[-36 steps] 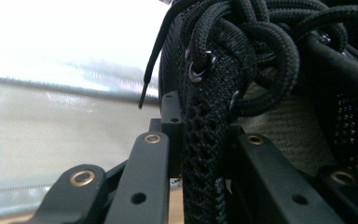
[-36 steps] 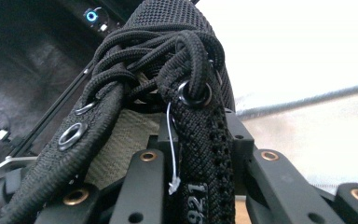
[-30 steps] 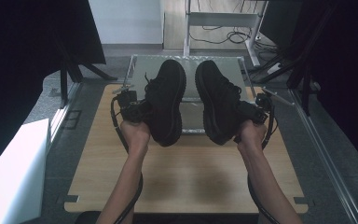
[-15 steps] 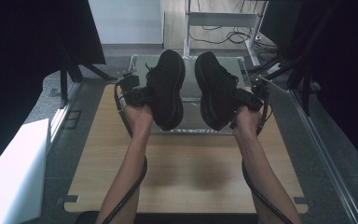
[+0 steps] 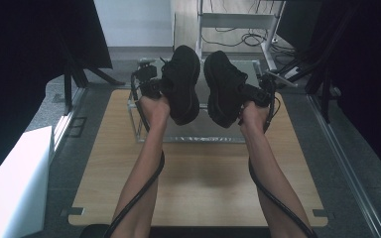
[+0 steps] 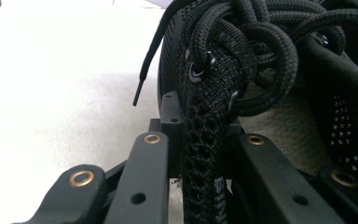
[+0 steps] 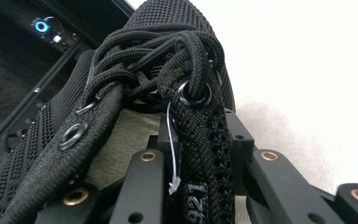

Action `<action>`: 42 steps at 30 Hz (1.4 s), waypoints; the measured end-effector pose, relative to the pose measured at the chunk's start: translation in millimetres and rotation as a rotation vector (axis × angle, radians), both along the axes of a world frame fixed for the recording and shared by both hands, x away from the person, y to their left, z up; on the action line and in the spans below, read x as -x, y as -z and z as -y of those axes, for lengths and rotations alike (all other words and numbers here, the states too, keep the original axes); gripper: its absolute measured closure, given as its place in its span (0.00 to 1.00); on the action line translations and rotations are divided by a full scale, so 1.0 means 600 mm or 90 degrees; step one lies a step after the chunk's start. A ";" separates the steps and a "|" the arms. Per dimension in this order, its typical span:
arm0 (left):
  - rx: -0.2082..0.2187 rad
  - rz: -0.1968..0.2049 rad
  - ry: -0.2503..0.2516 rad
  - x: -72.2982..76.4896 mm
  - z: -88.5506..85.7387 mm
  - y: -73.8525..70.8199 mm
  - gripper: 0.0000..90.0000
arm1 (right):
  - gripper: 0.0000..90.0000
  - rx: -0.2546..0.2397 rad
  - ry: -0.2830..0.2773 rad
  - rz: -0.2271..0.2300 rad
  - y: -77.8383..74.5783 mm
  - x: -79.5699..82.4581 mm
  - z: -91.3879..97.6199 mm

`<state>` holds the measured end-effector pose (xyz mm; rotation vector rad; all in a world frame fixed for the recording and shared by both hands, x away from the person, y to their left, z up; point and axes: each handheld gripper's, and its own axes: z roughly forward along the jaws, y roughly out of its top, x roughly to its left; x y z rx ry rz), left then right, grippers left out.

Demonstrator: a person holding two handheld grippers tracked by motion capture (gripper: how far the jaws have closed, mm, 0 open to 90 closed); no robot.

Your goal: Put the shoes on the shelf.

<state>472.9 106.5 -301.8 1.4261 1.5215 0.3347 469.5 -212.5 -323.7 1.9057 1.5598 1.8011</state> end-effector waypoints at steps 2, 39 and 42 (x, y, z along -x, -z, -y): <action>-0.014 -0.007 -0.003 -0.010 0.004 -0.003 0.88 | 0.82 0.015 0.006 0.000 -0.001 -0.007 -0.004; -0.120 -0.050 -0.012 -0.047 0.048 -0.012 0.65 | 0.60 0.200 -0.007 -0.001 -0.025 -0.056 -0.072; -0.115 -0.049 -0.009 -0.048 0.048 -0.010 0.64 | 0.58 0.194 -0.012 -0.007 -0.024 -0.059 -0.072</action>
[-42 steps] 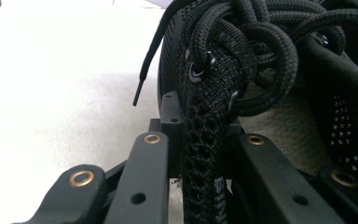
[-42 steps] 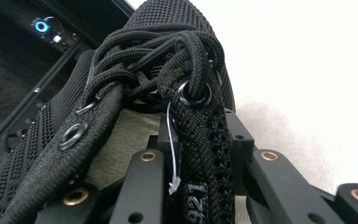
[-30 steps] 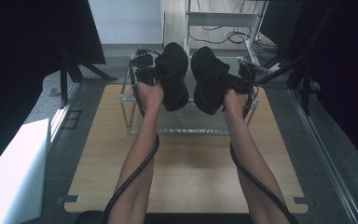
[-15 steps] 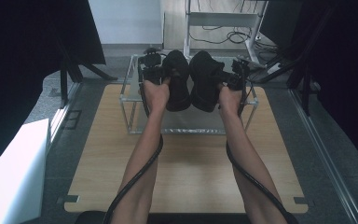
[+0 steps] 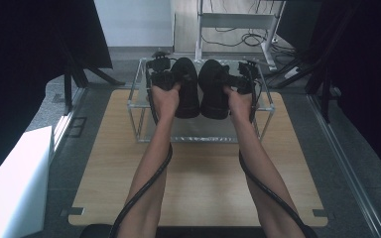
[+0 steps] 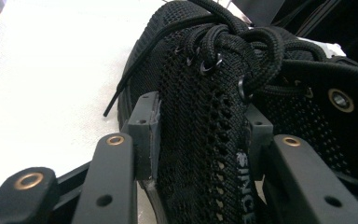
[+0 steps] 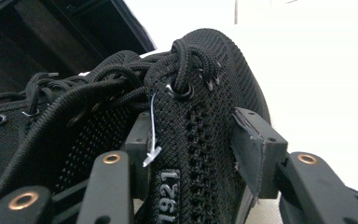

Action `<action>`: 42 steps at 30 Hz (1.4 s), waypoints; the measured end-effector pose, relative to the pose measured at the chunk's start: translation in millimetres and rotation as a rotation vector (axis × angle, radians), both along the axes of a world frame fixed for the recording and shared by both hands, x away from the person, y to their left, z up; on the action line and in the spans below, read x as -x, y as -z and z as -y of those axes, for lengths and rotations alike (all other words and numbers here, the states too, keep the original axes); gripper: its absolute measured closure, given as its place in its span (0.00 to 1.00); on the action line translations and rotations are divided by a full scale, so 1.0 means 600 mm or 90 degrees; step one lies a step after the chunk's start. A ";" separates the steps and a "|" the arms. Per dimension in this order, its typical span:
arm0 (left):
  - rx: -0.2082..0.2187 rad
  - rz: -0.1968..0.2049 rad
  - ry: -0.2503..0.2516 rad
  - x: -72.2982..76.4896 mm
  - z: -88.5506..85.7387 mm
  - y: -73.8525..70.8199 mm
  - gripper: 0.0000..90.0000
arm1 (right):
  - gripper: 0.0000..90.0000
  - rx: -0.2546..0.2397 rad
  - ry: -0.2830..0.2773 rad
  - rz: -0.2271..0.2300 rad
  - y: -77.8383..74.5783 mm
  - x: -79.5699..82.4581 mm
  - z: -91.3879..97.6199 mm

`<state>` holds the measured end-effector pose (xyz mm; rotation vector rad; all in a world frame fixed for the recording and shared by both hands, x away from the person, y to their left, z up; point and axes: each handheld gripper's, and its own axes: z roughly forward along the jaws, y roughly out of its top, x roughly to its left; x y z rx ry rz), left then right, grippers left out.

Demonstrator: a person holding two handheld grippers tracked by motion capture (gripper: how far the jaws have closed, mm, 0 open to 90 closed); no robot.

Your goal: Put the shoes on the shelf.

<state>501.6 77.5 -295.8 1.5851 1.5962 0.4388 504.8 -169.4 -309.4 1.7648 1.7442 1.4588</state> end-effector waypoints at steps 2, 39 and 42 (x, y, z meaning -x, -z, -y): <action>-0.008 -0.001 0.006 -0.001 0.001 -0.001 0.64 | 0.56 0.000 -0.001 0.000 0.000 -0.002 0.000; 0.213 0.197 0.206 0.221 -0.098 0.073 0.87 | 0.83 -0.168 -0.235 0.145 0.064 0.182 0.093; 0.228 0.201 0.224 0.240 -0.092 0.093 0.96 | 0.96 -0.195 -0.242 0.150 0.087 0.200 0.094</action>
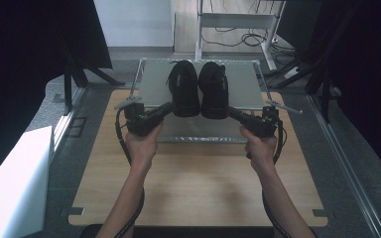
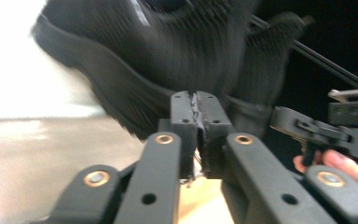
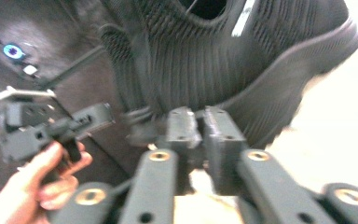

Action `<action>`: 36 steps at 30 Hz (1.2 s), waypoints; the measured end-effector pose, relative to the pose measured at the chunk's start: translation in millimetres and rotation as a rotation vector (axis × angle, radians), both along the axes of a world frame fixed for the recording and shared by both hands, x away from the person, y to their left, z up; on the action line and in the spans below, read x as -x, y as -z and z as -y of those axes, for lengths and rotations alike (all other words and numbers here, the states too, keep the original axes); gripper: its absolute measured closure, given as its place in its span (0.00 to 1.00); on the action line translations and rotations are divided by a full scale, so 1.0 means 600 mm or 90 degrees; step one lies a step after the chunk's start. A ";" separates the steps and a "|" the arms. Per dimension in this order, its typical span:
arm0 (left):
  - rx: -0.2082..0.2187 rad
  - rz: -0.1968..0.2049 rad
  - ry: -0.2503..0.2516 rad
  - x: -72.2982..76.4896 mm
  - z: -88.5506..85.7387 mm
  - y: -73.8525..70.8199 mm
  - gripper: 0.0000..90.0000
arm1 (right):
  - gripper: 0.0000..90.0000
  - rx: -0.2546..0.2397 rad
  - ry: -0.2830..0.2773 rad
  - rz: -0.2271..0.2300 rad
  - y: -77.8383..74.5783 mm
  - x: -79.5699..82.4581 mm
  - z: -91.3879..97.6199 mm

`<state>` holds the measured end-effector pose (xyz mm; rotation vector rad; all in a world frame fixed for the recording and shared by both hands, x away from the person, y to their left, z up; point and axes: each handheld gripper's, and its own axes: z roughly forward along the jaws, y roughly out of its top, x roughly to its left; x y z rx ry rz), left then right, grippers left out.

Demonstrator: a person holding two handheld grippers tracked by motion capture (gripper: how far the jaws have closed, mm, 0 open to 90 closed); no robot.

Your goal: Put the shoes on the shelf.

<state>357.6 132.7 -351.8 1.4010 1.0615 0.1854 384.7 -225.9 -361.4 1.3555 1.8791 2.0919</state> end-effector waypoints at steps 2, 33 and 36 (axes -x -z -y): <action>-0.001 0.005 0.009 0.009 0.007 0.009 0.99 | 0.99 -0.013 -0.012 -0.001 0.012 0.008 -0.004; -0.034 -0.052 0.006 -0.068 0.051 0.031 0.99 | 1.00 -0.025 0.028 -0.020 0.049 -0.043 -0.051; -0.043 -0.058 0.001 -0.078 0.053 0.030 0.99 | 1.00 -0.024 0.035 -0.026 0.050 -0.053 -0.053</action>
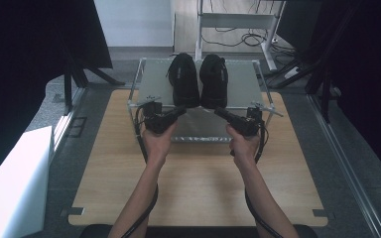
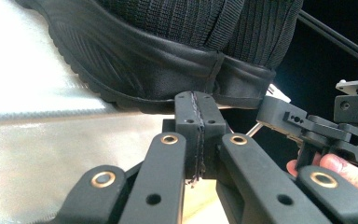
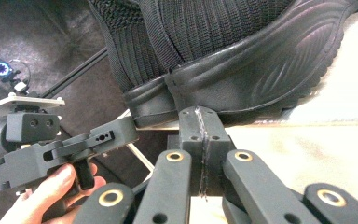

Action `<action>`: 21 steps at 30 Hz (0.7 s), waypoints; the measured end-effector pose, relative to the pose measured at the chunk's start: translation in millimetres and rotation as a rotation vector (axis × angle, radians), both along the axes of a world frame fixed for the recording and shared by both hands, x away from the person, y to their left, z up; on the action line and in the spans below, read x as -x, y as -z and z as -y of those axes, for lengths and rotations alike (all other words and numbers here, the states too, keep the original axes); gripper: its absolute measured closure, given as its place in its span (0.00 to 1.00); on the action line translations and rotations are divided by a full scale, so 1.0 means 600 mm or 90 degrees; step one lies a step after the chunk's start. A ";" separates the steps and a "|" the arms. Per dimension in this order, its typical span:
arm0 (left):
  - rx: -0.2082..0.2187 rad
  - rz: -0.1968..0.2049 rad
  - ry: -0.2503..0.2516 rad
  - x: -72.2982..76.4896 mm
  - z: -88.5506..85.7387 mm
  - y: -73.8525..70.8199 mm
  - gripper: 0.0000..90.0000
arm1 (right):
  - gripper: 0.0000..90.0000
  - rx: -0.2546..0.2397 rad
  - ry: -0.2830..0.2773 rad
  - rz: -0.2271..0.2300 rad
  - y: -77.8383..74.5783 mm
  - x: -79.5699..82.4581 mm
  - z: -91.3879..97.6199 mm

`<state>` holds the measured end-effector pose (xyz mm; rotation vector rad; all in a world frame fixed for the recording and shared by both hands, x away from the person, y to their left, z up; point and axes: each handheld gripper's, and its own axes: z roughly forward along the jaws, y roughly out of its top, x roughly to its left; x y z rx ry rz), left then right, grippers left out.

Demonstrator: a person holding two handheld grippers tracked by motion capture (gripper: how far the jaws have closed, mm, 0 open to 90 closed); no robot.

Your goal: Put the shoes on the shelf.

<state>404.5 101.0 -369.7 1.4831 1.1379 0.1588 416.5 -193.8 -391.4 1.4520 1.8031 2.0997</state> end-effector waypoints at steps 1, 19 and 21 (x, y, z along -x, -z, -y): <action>0.001 -0.001 0.000 -0.003 0.000 0.000 0.99 | 1.00 0.004 0.002 0.000 0.001 -0.003 -0.001; 0.002 -0.017 -0.013 -0.029 0.009 0.005 0.97 | 1.00 -0.007 0.021 -0.026 0.012 -0.034 -0.002; 0.005 -0.012 -0.011 -0.025 0.008 0.006 0.90 | 0.98 -0.006 0.020 -0.027 0.012 -0.032 -0.001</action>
